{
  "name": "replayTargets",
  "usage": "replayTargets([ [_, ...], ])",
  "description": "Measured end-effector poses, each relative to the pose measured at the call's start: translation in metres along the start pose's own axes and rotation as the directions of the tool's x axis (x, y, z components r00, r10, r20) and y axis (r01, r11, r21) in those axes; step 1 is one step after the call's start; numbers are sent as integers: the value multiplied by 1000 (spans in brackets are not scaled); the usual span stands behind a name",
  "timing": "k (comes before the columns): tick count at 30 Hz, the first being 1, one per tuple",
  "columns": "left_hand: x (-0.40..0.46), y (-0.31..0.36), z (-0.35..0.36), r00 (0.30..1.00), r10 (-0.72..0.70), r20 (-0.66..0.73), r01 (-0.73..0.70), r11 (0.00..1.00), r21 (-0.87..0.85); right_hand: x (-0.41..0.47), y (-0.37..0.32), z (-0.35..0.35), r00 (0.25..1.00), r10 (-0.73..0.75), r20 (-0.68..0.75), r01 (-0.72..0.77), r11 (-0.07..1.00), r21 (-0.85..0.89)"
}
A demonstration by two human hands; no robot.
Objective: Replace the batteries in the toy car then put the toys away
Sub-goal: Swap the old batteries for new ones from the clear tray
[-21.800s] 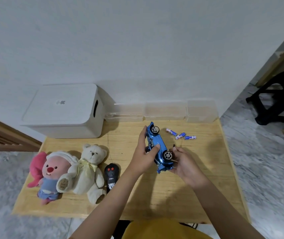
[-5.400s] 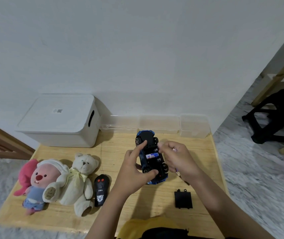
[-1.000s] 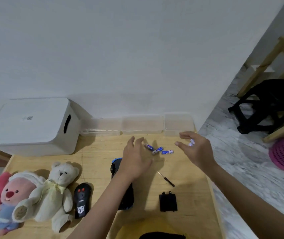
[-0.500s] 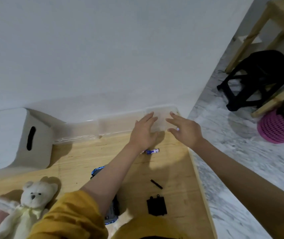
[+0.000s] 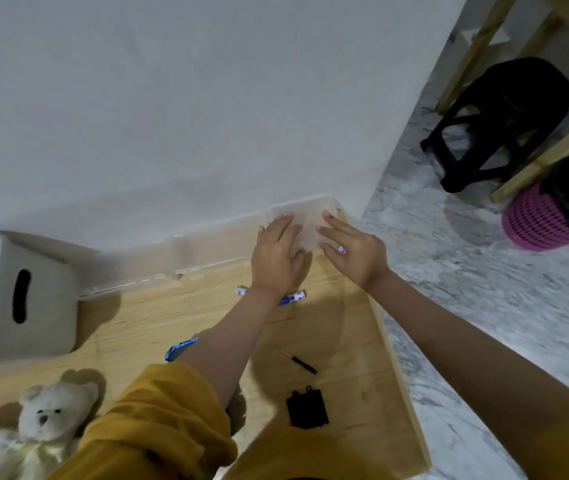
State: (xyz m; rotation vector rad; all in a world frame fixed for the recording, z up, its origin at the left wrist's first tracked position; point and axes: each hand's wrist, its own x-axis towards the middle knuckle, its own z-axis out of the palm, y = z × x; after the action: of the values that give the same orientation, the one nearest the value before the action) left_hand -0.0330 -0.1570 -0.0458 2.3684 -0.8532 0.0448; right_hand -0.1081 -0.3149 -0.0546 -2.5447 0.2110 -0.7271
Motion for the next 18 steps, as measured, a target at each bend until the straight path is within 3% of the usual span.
replayTargets([
  [9,-2,-2,3,999,38,-26,-37,998,60,-1,-2,2,1000,23,-19,-23,1000,11],
  [18,0,2,0,999,9,-34,-9,1000,2,1,-2,-2,999,27,25,-28,1000,7],
])
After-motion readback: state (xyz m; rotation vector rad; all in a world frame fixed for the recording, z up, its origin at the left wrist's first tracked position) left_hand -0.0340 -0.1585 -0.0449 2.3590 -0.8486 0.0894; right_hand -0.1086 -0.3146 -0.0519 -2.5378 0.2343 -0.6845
